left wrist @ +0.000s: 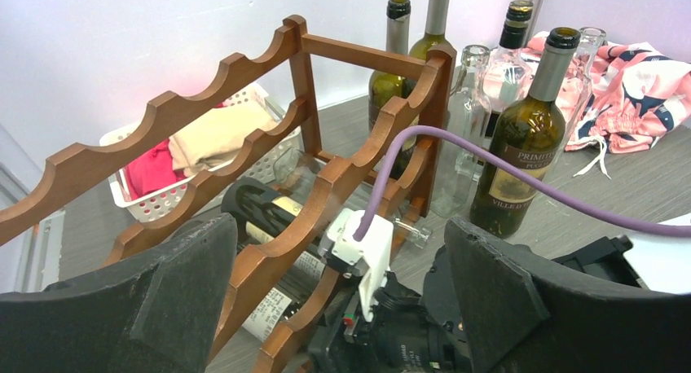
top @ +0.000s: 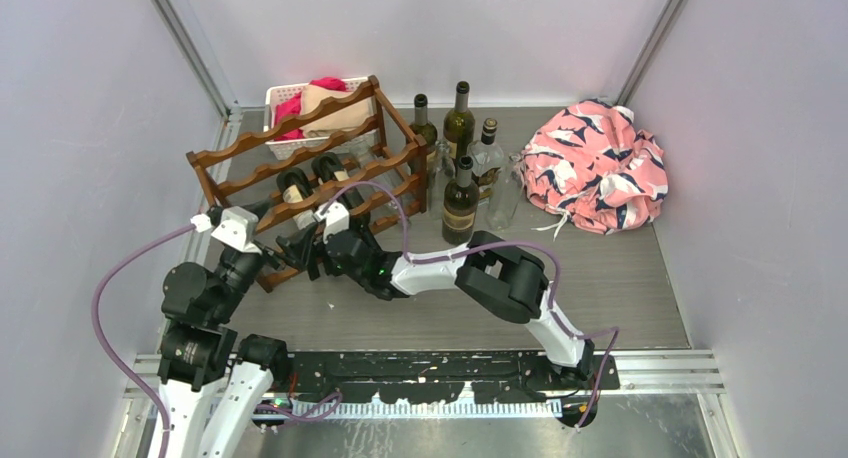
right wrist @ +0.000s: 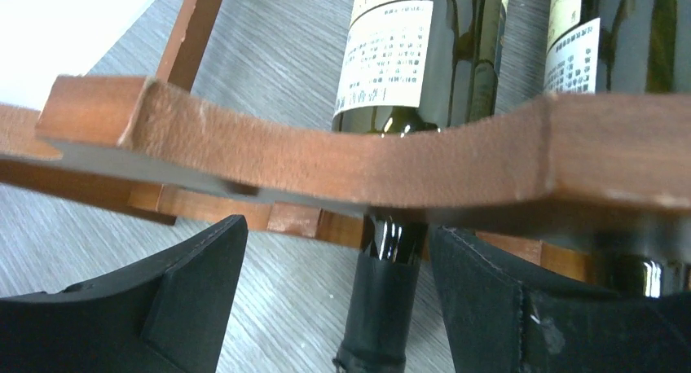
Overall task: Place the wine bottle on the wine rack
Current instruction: Place the wine bottle in the wine rack.
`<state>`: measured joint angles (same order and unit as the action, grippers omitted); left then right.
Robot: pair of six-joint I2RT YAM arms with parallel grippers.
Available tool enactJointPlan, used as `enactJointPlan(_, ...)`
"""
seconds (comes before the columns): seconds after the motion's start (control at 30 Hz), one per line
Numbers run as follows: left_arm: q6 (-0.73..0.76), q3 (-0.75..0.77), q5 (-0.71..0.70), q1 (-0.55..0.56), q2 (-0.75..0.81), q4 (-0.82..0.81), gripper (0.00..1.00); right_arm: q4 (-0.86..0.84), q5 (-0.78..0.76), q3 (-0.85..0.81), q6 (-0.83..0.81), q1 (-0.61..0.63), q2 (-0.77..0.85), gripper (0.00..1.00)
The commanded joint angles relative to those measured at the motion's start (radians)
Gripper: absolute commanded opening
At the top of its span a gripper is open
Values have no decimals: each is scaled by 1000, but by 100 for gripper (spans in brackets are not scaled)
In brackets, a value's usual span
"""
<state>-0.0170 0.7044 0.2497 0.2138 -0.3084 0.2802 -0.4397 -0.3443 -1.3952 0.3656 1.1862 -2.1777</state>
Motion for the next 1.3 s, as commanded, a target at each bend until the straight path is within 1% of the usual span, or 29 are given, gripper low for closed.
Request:
enactJointPlan(0.0, 12, 6, -17, -4, 22, -65, 97, -76, 32, 50, -45, 6, 126, 87)
enactJointPlan(0.17, 12, 2, -27, -4, 35, -70, 97, -65, 37, 105, -62, 16, 176, 88)
enactJointPlan(0.43, 12, -9, -47, -5, 56, -82, 98, -41, 78, 181, -61, 28, 249, 92)
enactJointPlan(0.5, 12, -14, -41, -7, 61, -91, 98, -13, 101, 189, -60, 30, 274, 93)
enactJointPlan(0.57, 47, -11, -30, -7, 63, -92, 98, 26, 127, 191, -55, 31, 294, 95)
enactJointPlan(0.63, 51, -14, -36, -6, 72, -103, 98, 60, 174, 197, -64, 33, 319, 99)
enactJointPlan(0.7, 49, -23, -38, -7, 79, -121, 99, 96, 207, 202, -79, 35, 348, 100)
enactJointPlan(0.83, 22, -16, -24, -7, 78, -128, 100, 249, 267, 168, -152, 35, 397, 100)
enactJointPlan(0.97, -54, 16, -18, -7, 80, -106, 100, 474, 308, 109, -254, 36, 438, 100)
enactJointPlan(1.07, -132, 27, -20, -7, 93, -99, 100, 613, 330, 74, -333, 34, 474, 100)
enactJointPlan(1.27, -265, 23, -26, -7, 136, -80, 100, 878, 578, 32, -454, 17, 556, 100)
